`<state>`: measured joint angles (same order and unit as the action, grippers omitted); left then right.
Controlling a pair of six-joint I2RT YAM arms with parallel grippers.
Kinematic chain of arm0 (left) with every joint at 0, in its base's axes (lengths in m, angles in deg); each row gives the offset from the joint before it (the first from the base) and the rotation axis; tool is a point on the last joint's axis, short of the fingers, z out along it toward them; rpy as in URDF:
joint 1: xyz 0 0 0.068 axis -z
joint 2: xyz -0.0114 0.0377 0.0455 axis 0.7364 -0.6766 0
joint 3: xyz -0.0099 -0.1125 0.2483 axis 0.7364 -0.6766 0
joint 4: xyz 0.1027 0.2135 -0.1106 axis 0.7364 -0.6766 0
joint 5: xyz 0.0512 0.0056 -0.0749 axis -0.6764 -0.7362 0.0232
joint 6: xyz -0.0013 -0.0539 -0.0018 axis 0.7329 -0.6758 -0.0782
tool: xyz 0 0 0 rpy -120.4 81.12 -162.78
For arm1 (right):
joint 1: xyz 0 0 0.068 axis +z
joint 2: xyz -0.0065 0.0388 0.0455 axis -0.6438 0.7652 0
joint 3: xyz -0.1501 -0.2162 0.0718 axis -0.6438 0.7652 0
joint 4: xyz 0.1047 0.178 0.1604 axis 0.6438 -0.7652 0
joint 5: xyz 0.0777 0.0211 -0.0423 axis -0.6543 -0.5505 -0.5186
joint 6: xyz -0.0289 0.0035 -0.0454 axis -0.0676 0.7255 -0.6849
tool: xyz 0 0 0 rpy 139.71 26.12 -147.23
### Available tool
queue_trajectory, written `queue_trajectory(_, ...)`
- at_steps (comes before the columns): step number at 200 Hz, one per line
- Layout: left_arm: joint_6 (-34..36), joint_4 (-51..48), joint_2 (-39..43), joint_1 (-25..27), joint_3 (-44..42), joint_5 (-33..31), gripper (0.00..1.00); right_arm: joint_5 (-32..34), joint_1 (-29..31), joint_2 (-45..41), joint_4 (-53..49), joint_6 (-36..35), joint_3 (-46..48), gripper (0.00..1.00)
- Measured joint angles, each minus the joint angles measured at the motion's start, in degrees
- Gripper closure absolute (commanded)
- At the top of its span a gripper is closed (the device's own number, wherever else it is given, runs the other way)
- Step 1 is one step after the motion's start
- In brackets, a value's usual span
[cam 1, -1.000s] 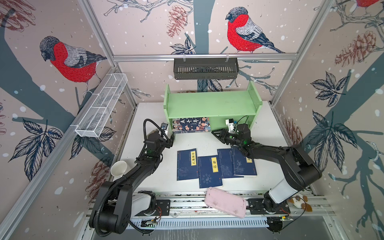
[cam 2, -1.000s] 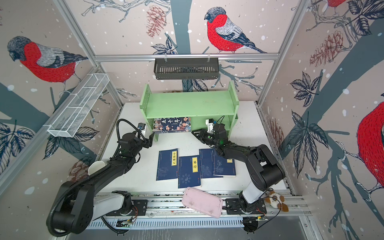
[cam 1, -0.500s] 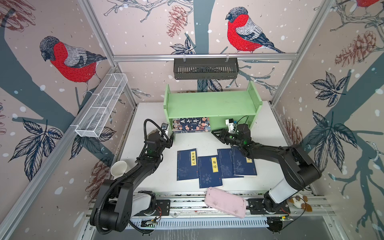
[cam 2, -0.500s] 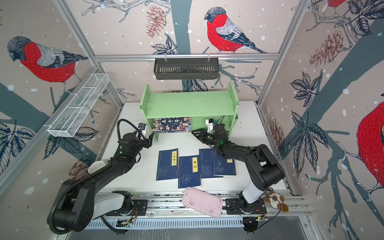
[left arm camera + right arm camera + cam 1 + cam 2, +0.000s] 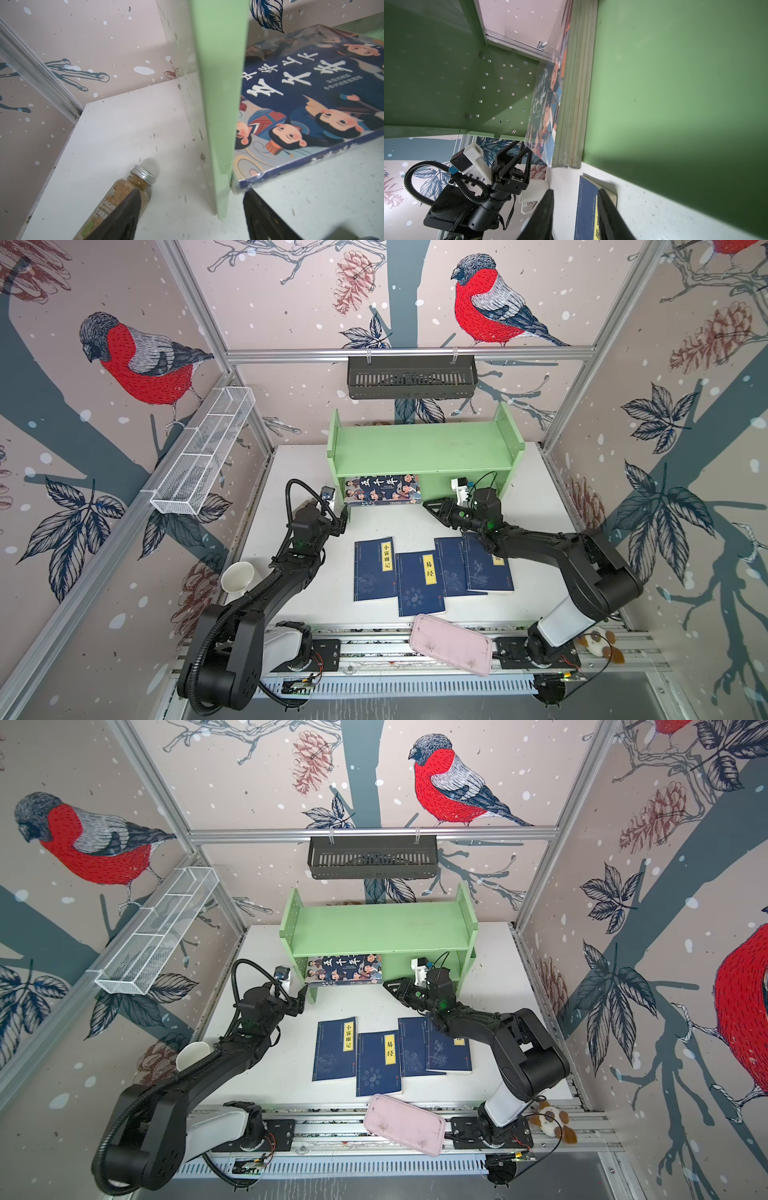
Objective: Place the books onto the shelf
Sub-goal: 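Hold the illustrated book upright with the right gripper while left gripper waits by shelf leg, then keep pressing the book with the right gripper while left gripper draws back slightly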
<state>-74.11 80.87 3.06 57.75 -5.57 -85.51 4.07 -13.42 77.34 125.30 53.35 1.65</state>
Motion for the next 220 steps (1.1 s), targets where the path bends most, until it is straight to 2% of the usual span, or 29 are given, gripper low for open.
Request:
queue_trajectory(80,4.4,2.0,1.6,-0.1,-2.7,-1.7,0.09,0.0,0.0,-1.0,0.3,0.0,1.6,0.63)
queue_trajectory(95,4.4,3.0,1.7,-0.3,-3.5,-1.7,0.03,0.0,0.0,-1.1,0.3,0.0,1.9,0.63)
queue_trajectory(123,3.8,6.5,1.1,-1.9,-5.8,-1.2,0.03,0.0,0.0,-1.1,0.5,0.2,2.0,0.63)
queue_trajectory(181,1.7,15.0,-0.7,-5.4,-7.6,5.1,0.03,0.0,-0.1,-1.1,0.7,0.2,2.5,0.63)
queue_trajectory(220,0.6,16.9,-0.5,-6.5,-7.6,10.8,0.03,0.0,-0.3,-1.1,0.9,0.2,2.6,0.63)
